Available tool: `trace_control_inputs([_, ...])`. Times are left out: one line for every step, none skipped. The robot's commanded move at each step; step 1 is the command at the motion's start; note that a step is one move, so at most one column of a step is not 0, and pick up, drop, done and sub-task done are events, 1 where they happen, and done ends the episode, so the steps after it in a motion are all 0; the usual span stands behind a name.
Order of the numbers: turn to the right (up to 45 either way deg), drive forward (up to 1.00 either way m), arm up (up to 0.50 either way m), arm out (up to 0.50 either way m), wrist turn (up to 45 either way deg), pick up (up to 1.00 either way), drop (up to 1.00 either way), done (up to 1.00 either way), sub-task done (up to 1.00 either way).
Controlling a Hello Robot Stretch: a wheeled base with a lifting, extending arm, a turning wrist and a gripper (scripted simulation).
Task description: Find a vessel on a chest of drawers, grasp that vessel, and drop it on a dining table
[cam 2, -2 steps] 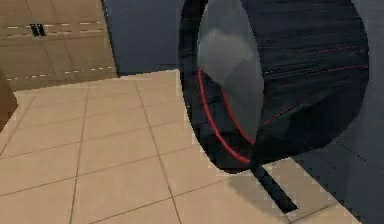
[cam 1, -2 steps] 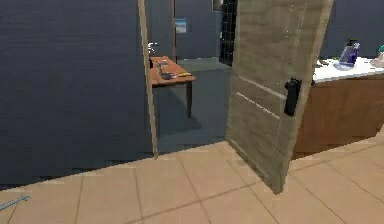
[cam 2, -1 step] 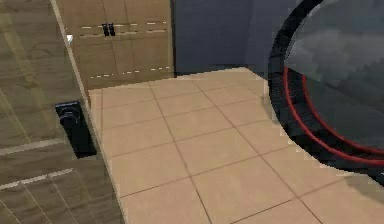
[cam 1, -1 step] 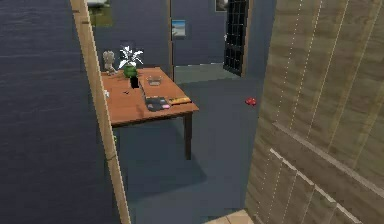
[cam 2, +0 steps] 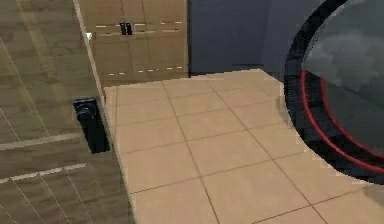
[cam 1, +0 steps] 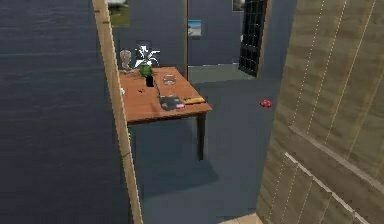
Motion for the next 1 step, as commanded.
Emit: trace_control_inputs([0.0,1.0,0.0,0.0,0.0,0.0,0.0,0.0,0.0])
